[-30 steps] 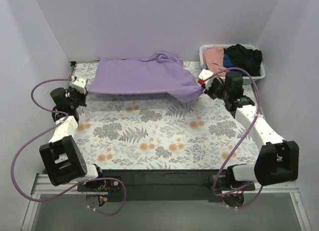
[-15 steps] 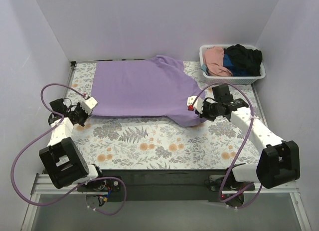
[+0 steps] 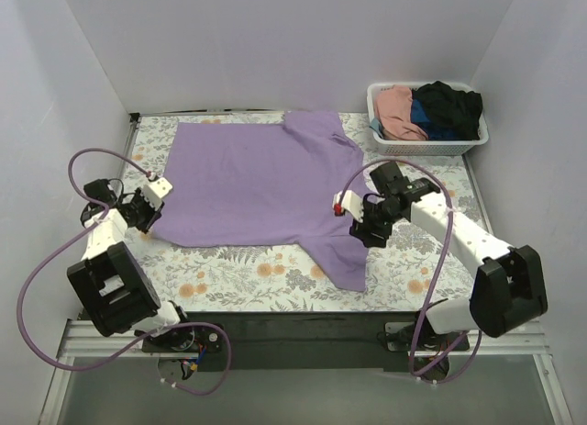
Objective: Fold and stack the t-shirts
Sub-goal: Flatten the tshirt out
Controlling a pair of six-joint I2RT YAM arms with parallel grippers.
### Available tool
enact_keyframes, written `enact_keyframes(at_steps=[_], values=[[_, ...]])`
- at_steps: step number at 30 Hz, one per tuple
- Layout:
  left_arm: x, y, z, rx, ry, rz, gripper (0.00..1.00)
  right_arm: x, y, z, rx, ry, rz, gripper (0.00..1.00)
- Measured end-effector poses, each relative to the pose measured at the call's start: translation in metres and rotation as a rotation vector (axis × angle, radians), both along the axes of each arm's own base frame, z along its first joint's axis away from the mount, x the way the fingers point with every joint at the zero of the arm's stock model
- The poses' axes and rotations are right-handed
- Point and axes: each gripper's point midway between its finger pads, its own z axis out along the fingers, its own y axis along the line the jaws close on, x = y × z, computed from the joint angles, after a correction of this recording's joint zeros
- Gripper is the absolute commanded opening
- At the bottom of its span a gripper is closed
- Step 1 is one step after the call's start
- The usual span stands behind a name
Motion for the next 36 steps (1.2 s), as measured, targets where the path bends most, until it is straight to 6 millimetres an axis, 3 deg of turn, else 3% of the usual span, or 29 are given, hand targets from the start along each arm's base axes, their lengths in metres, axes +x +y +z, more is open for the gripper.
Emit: enact_keyframes(at_steps=[2, 4, 6, 8, 10, 12, 15, 19, 22, 25, 26, 32, 34, 36], values=[[0.013, 0.008, 0.008, -0.012, -0.010, 0.041, 0.18, 0.020, 0.007, 0.013, 0.016, -0.022, -0.038, 0.57], [0.020, 0.013, 0.013, -0.016, -0.024, 0.067, 0.23, 0.028, 0.021, 0.026, 0.042, -0.048, -0.042, 0.55], [0.020, 0.013, 0.014, -0.028, -0.023, 0.086, 0.26, 0.017, 0.042, 0.032, 0.065, -0.044, -0.006, 0.55], [0.017, 0.011, 0.014, -0.045, -0.016, 0.101, 0.28, -0.007, 0.068, 0.031, 0.074, -0.015, 0.062, 0.56], [0.014, 0.008, 0.016, -0.068, -0.014, 0.118, 0.31, -0.034, 0.086, 0.023, 0.071, 0.033, 0.122, 0.58], [0.013, 0.005, 0.021, -0.092, -0.016, 0.134, 0.32, -0.053, 0.093, 0.008, 0.041, 0.073, 0.146, 0.62], [0.010, -0.001, 0.028, -0.124, -0.018, 0.145, 0.34, -0.072, 0.090, -0.022, -0.052, 0.114, 0.141, 0.66], [0.005, -0.009, 0.034, -0.159, -0.015, 0.145, 0.36, -0.082, 0.084, -0.052, -0.151, 0.131, 0.120, 0.66], [0.003, -0.013, 0.041, -0.174, -0.027, 0.140, 0.38, -0.078, 0.083, -0.065, -0.190, 0.124, 0.085, 0.62], [0.002, -0.017, 0.046, -0.189, -0.036, 0.136, 0.38, -0.069, 0.085, -0.074, -0.207, 0.093, 0.053, 0.25], [0.002, -0.018, 0.047, -0.193, -0.037, 0.135, 0.38, -0.065, 0.085, -0.074, -0.207, 0.076, 0.041, 0.02], [0.000, -0.021, 0.048, -0.211, -0.031, 0.133, 0.38, -0.053, 0.079, -0.069, -0.187, 0.081, 0.001, 0.01], [-0.001, -0.023, 0.049, -0.220, -0.026, 0.129, 0.38, -0.037, 0.073, -0.057, -0.150, 0.093, -0.026, 0.01], [-0.001, -0.024, 0.052, -0.225, -0.025, 0.126, 0.39, -0.007, 0.066, -0.038, -0.088, 0.075, -0.076, 0.03]])
